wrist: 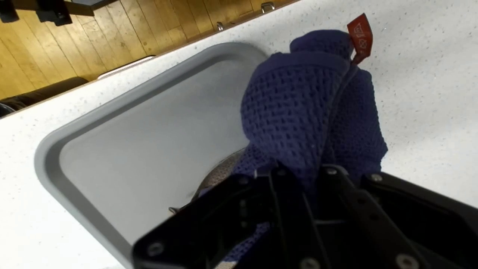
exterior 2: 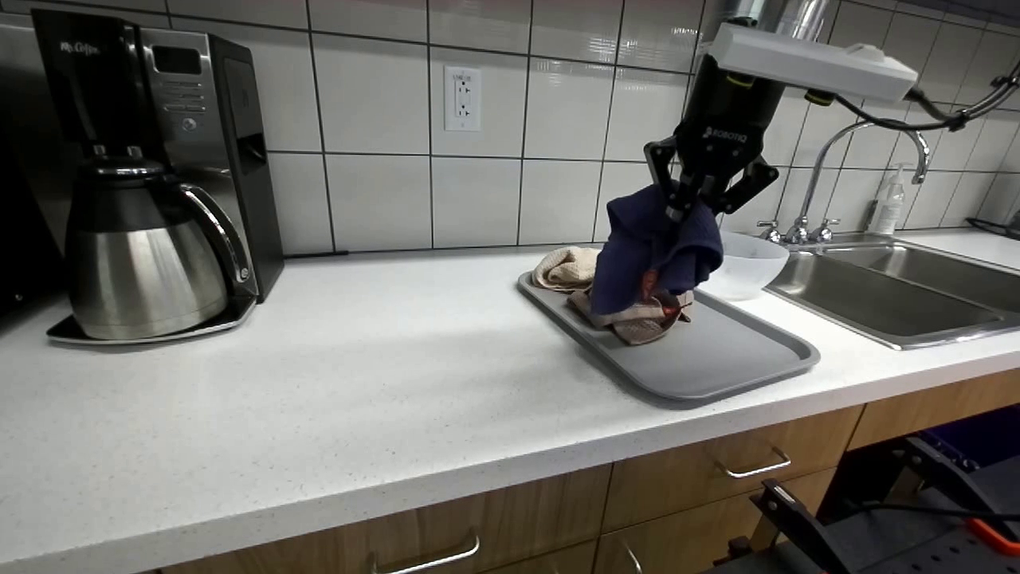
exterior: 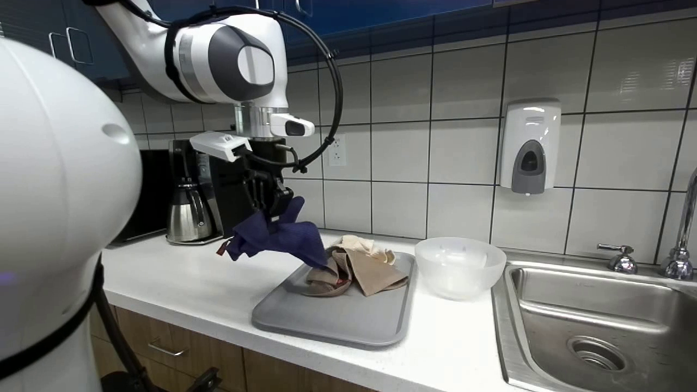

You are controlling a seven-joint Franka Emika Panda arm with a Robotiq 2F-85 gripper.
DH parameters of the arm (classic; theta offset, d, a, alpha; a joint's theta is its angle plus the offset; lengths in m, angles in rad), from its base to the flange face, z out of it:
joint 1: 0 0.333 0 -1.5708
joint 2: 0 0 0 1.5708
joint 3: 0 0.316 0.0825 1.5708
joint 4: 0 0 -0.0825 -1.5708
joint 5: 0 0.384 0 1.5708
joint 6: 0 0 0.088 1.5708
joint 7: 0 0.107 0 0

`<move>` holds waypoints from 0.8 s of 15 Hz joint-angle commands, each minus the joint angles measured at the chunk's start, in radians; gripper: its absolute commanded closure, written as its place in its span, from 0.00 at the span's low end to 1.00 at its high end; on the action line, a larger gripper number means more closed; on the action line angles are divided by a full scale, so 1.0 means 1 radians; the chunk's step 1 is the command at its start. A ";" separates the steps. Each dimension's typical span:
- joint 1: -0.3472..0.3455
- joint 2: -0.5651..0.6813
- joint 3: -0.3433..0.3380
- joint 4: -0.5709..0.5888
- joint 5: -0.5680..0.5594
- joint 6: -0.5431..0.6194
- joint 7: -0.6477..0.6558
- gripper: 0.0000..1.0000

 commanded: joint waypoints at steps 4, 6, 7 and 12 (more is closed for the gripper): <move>0.062 0.014 0.036 0.019 0.043 0.014 -0.050 0.97; 0.080 0.030 0.042 0.029 0.047 0.030 -0.067 0.97; 0.088 0.040 0.048 0.035 0.046 0.040 -0.074 0.97; 0.126 0.093 0.067 0.061 0.045 0.087 -0.117 0.97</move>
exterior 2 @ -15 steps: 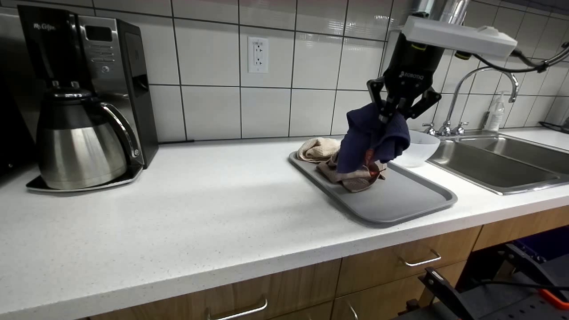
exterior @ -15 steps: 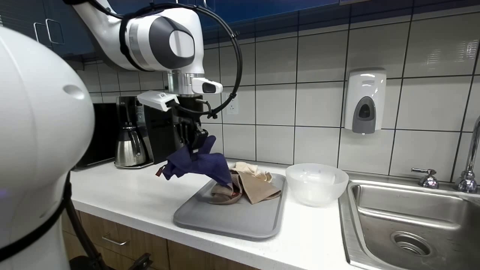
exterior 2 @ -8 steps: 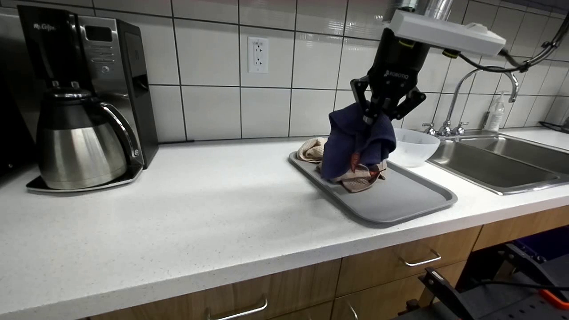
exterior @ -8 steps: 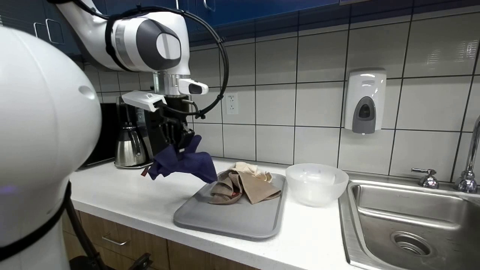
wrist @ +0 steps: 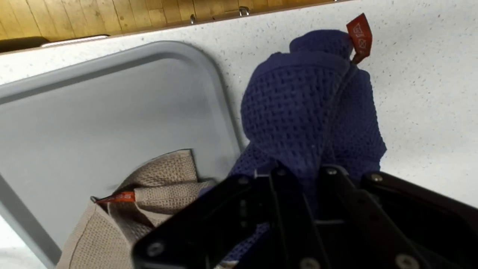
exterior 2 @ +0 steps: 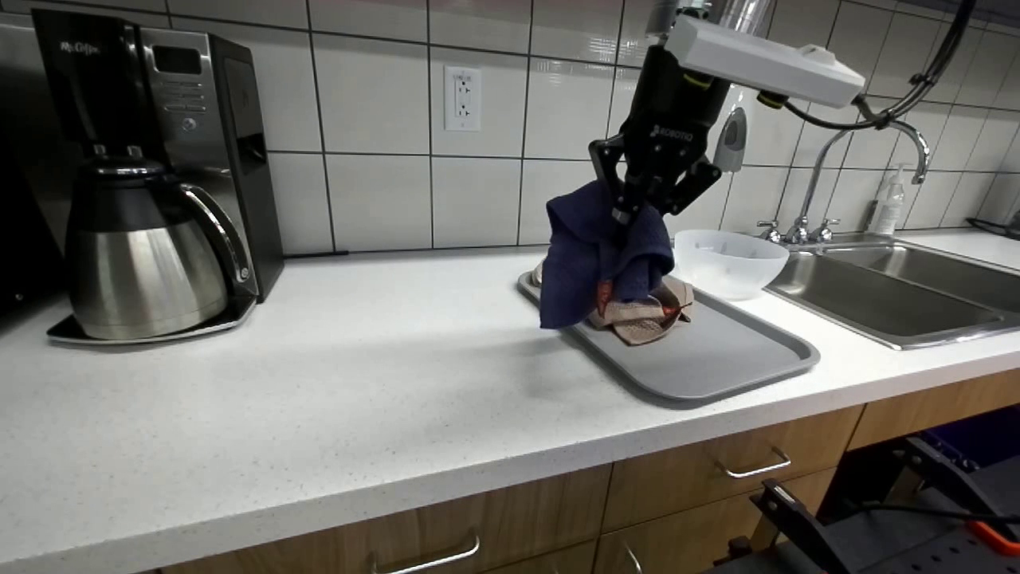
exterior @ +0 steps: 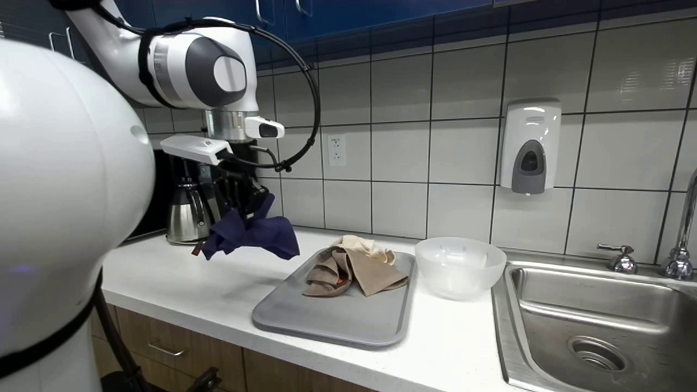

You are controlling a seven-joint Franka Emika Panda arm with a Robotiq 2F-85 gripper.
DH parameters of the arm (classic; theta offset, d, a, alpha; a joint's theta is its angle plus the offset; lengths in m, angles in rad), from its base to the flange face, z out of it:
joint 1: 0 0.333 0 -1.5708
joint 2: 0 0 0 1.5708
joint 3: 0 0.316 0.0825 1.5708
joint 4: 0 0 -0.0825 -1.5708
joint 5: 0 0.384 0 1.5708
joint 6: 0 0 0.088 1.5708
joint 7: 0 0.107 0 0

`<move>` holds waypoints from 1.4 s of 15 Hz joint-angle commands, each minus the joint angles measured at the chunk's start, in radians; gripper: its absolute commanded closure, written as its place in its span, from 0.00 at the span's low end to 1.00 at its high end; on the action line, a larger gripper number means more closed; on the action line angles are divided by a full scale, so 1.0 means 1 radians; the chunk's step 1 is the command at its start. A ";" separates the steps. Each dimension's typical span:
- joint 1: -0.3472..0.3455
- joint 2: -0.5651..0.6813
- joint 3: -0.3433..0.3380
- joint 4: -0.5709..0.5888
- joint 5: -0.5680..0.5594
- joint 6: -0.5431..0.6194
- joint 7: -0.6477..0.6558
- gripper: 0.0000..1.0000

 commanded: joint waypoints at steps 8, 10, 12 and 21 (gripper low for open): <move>0.054 0.169 0.049 0.100 0.021 0.100 -0.101 0.97; 0.062 0.199 0.060 0.117 0.020 0.109 -0.104 0.97; 0.067 0.232 0.069 0.135 0.018 0.120 -0.108 0.97; 0.070 0.369 0.107 0.206 0.006 0.134 -0.102 0.97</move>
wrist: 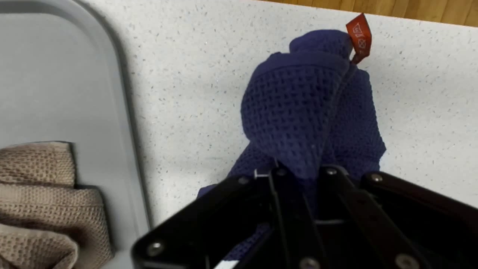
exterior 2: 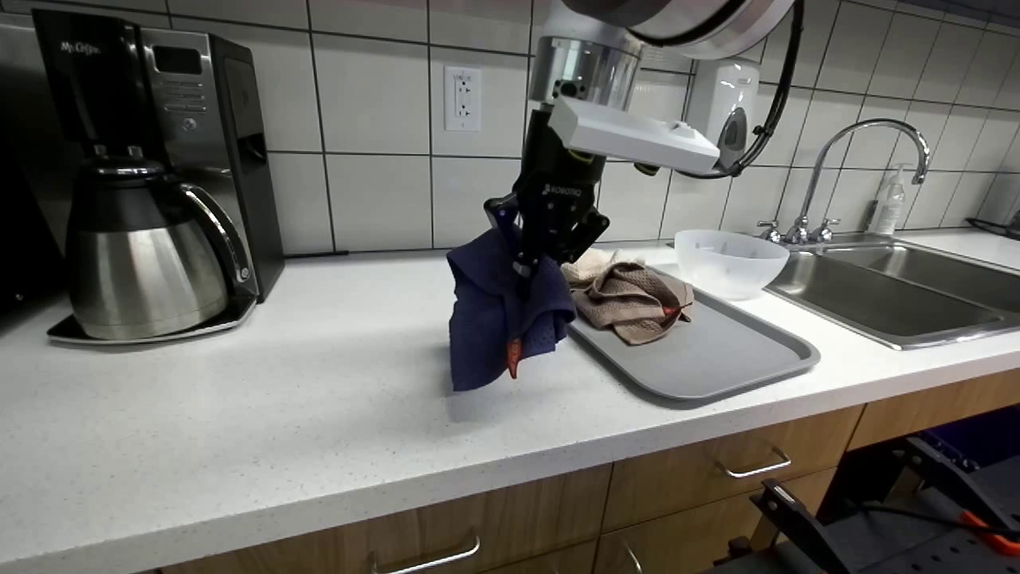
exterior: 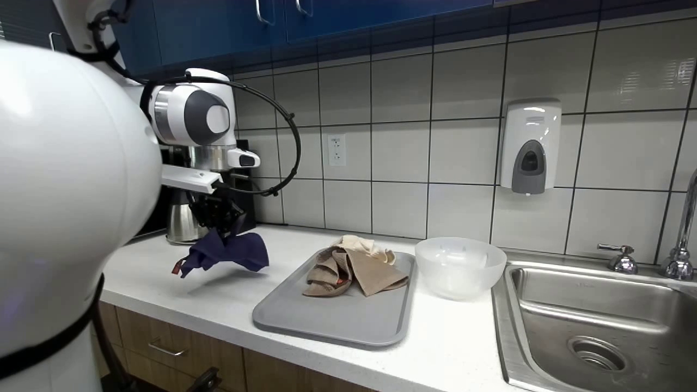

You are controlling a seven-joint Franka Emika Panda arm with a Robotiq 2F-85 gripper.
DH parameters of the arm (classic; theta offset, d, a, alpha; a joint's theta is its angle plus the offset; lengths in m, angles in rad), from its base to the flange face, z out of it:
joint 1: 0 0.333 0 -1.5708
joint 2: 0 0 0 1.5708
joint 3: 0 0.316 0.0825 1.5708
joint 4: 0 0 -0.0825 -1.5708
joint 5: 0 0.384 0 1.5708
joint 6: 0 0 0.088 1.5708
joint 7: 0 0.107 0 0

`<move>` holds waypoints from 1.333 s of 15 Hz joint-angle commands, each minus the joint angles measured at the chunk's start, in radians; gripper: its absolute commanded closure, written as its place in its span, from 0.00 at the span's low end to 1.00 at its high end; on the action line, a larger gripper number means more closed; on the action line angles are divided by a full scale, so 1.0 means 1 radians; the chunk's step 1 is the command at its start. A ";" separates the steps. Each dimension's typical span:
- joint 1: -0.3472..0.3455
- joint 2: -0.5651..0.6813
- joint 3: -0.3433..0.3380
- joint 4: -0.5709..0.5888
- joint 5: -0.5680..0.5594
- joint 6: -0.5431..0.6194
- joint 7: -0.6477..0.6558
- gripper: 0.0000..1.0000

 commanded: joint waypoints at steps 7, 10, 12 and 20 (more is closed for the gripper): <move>-0.006 0.121 0.024 0.083 -0.001 0.001 -0.007 0.97; -0.007 0.145 0.023 0.091 -0.004 0.003 -0.004 0.97; -0.008 0.159 0.022 0.093 -0.007 0.005 -0.003 0.97; -0.012 0.196 0.016 0.092 -0.010 0.009 0.001 0.97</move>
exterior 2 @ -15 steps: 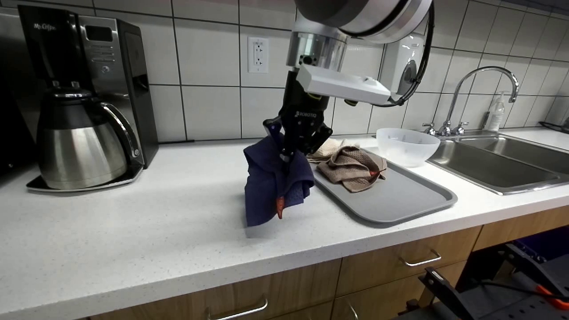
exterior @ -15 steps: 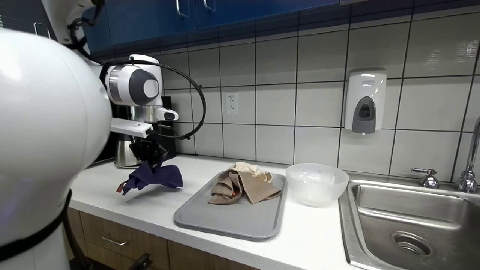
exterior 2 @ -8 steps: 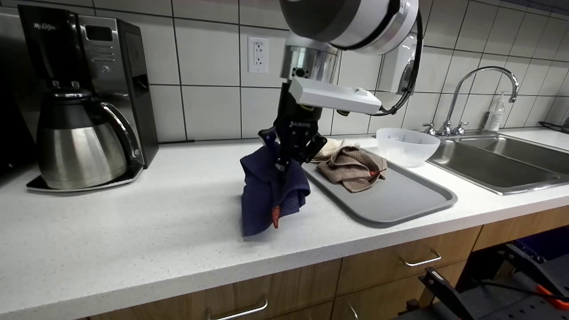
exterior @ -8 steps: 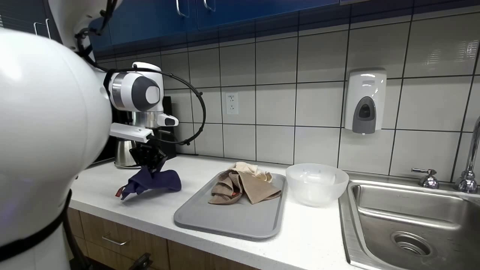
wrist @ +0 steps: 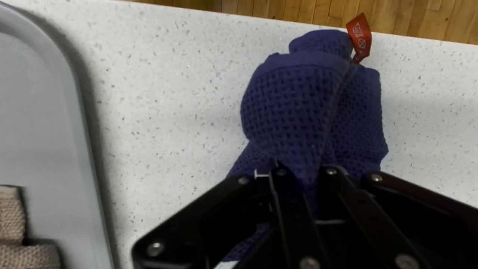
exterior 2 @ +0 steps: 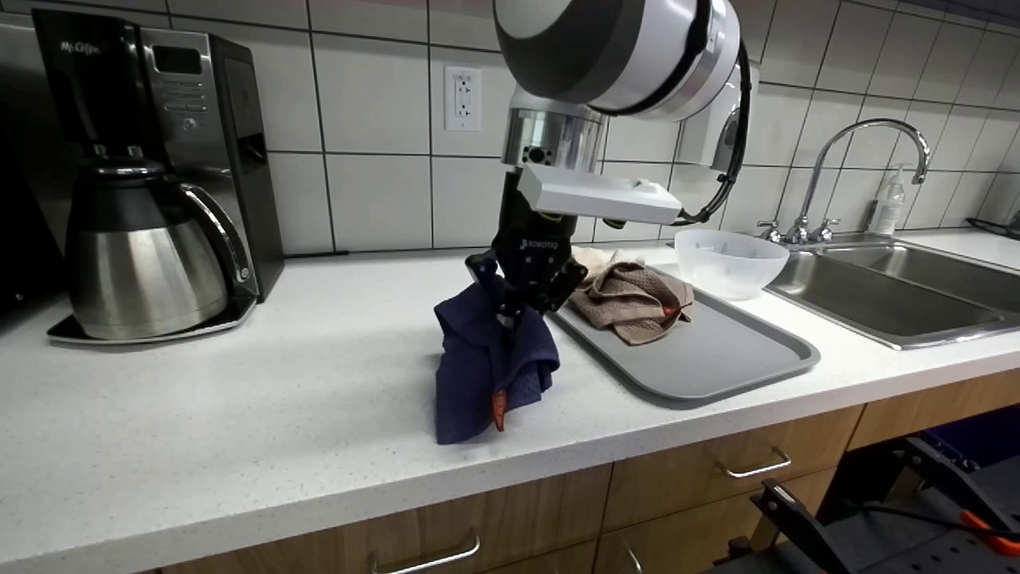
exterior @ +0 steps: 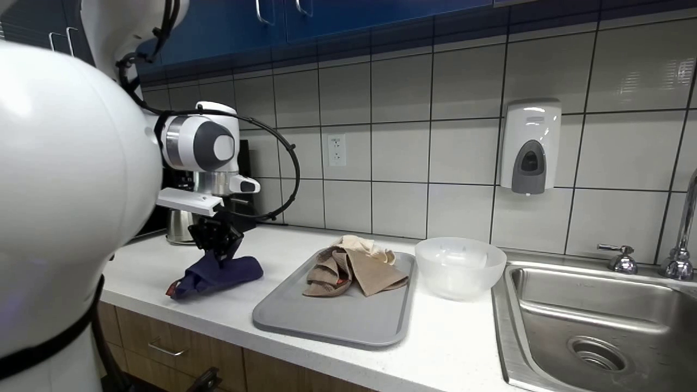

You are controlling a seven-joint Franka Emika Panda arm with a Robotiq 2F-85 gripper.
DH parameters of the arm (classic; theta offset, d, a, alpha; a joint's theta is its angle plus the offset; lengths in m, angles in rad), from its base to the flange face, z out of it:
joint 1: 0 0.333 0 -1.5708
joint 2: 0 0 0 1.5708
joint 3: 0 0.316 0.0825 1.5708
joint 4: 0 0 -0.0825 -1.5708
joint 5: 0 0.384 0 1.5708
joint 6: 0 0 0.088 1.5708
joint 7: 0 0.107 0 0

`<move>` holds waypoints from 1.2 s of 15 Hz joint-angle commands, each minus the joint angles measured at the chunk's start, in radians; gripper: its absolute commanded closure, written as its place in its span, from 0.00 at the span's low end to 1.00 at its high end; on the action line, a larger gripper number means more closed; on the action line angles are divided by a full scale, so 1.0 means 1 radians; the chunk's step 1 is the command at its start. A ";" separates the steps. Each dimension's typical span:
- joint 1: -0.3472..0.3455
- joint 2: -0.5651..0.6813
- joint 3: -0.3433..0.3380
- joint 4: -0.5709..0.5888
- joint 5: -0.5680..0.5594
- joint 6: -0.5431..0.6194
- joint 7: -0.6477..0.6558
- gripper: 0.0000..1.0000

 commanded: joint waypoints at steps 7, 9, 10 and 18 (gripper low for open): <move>-0.013 0.006 -0.008 0.010 -0.018 0.014 0.016 0.26; -0.014 -0.005 -0.009 0.008 -0.015 0.013 0.018 0.11; -0.015 -0.010 -0.010 0.007 -0.014 0.013 0.019 0.04; -0.030 -0.092 -0.019 -0.014 -0.002 -0.001 0.014 0.00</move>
